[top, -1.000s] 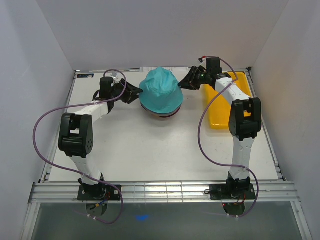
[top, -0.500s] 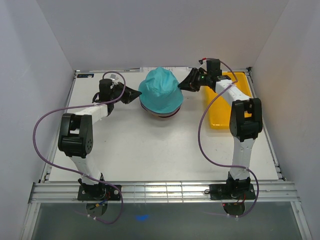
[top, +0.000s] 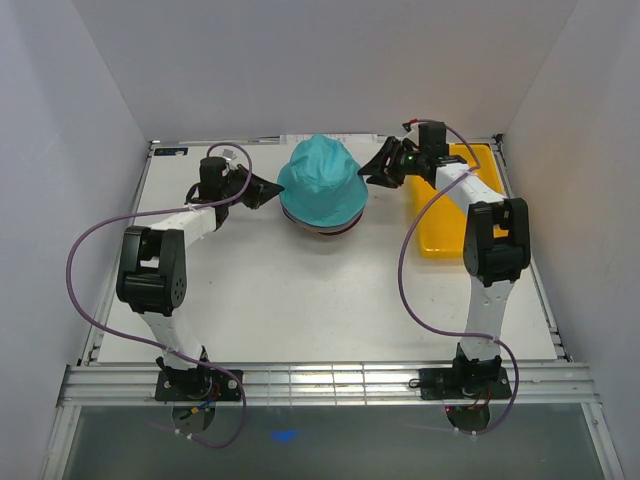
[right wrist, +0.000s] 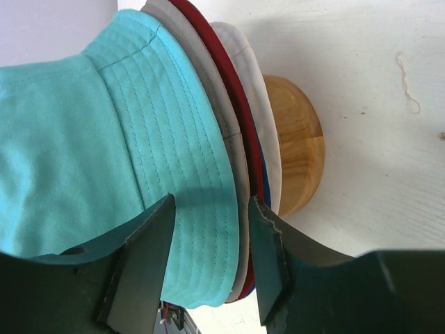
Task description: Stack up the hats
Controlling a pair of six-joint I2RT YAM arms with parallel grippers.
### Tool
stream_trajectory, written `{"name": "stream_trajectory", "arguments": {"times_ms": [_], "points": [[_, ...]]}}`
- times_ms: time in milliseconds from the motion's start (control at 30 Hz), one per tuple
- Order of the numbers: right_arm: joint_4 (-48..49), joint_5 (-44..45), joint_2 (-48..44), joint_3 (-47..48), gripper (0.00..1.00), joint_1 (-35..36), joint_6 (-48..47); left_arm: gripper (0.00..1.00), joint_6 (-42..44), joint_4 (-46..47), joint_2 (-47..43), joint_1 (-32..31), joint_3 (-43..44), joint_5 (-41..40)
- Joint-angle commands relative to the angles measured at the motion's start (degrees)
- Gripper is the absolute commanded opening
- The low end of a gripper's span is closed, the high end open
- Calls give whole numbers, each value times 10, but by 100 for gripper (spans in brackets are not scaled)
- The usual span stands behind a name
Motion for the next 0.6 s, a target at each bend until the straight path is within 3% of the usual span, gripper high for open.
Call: {"name": "stream_trajectory", "arguments": {"times_ms": [0, 300, 500, 567], "points": [[35, -18, -41, -22, 52, -4, 1, 0, 33, -59, -1, 3, 35, -21], [154, -54, -80, -116, 60, -12, 63, 0, 44, -74, 5, 3, 41, -27], [205, -71, -82, -147, 60, -14, 104, 0, 44, -74, 6, 3, 43, -25], [233, -80, -86, -171, 56, -16, 125, 0, 45, -76, 6, 3, 43, -25]]}}
